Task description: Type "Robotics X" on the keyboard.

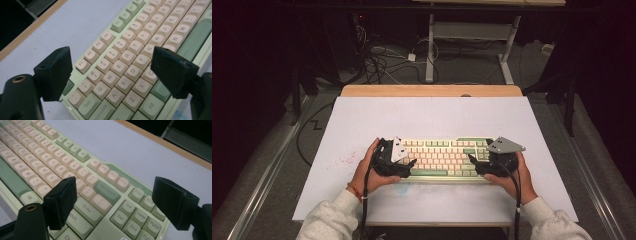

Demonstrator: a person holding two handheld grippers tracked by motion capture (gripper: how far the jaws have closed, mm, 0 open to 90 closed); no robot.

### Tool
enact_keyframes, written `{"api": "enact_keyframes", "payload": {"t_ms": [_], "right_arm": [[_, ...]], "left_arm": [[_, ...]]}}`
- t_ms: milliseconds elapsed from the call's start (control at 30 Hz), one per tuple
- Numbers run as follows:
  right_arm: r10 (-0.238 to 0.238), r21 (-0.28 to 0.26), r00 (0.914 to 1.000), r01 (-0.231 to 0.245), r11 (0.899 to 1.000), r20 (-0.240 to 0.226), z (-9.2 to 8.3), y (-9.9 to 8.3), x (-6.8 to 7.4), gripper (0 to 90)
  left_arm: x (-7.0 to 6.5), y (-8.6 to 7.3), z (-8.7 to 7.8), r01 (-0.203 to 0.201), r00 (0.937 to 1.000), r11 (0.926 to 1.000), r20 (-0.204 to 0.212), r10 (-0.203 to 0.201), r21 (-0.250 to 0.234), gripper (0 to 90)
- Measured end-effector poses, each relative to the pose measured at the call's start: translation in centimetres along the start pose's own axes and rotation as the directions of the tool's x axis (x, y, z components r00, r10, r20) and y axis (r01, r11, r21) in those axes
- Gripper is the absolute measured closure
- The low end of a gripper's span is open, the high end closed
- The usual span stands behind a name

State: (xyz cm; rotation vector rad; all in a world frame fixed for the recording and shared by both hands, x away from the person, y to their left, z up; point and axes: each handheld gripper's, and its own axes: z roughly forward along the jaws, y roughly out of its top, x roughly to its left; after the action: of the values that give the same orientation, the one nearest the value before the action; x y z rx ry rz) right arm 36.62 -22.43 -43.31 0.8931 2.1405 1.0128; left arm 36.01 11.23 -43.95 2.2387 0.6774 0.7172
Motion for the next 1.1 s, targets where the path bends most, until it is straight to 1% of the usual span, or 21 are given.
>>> {"api": "enact_keyframes", "payload": {"t_ms": [67,167,233,333,400,467,533,700,867,900,967,1033,1100], "right_arm": [[0.002,-0.005,1.0,-0.002,1.0,-0.006,0.0,0.0,-0.1,19.0],[-0.003,-0.01,1.0,0.003,1.0,0.0,-0.1,0.1,0.0,19.0],[-0.021,-0.012,0.9998,0.021,1.0,0.006,-0.1,0.1,0.2,19.2],[-0.038,-0.012,0.9992,0.038,0.999,0.008,-0.3,0.2,0.4,19.5],[-0.052,-0.017,0.9985,0.052,0.998,0.017,-0.4,0.2,0.6,19.9],[-0.058,-0.026,0.9982,0.058,0.998,0.015,-0.6,0.2,0.8,20.2],[-0.07,-0.021,0.9974,0.07,0.997,0.019,-0.8,0.3,1.0,20.2],[-0.074,-0.025,0.9972,0.074,0.997,0.016,-1.3,0.3,1.2,20.2],[-0.087,-0.021,0.9958,0.088,0.996,0.026,-1.8,0.2,1.3,20.2],[-0.089,-0.019,0.9956,0.089,0.996,0.03,-1.9,0.2,1.3,21.1],[-0.094,-0.02,0.9952,0.095,0.995,0.028,-2.1,0.2,1.4,22.2],[-0.108,-0.017,0.9933,0.109,0.994,0.042,-2.3,0.1,1.5,21.8],[-0.115,-0.014,0.992,0.116,0.993,0.052,-2.4,0.0,1.6,21.3]], "left_arm": [[0.0,0.0,-0.1,-0.008,1.0,1.0,-0.004,0.008,-0.004,15.5],[-0.1,0.0,-0.1,-0.008,0.9999,1.0,-0.014,0.008,0.0,15.5],[-0.1,0.0,-0.2,-0.011,0.9999,0.9999,-0.011,0.01,-0.003,15.6],[-0.2,0.1,-0.5,-0.033,0.999,0.9994,-0.028,0.033,-0.011,16.6],[-0.3,0.1,-0.7,-0.041,0.9986,0.999,-0.034,0.04,-0.018,17.3],[-0.3,0.1,-0.8,-0.04,0.9988,0.999,-0.03,0.04,-0.017,17.3],[-0.5,0.0,-0.9,-0.048,0.9983,0.9987,-0.033,0.048,-0.017,17.1],[-0.8,-0.4,-1.3,-0.061,0.9973,0.998,-0.043,0.06,-0.016,17.1],[-1.1,-0.8,-1.9,-0.064,0.9967,0.9977,-0.052,0.063,-0.02,17.1],[-1.1,-0.8,-2.0,-0.066,0.9967,0.9976,-0.049,0.065,-0.019,17.1],[-1.2,-0.9,-2.2,-0.069,0.9959,0.9973,-0.059,0.068,-0.023,17.1],[-1.2,-1.1,-2.4,-0.074,0.9958,0.9969,-0.056,0.072,-0.026,17.1],[-1.3,-1.2,-2.6,-0.083,0.9948,0.9963,-0.062,0.081,-0.023,17.1]]}}
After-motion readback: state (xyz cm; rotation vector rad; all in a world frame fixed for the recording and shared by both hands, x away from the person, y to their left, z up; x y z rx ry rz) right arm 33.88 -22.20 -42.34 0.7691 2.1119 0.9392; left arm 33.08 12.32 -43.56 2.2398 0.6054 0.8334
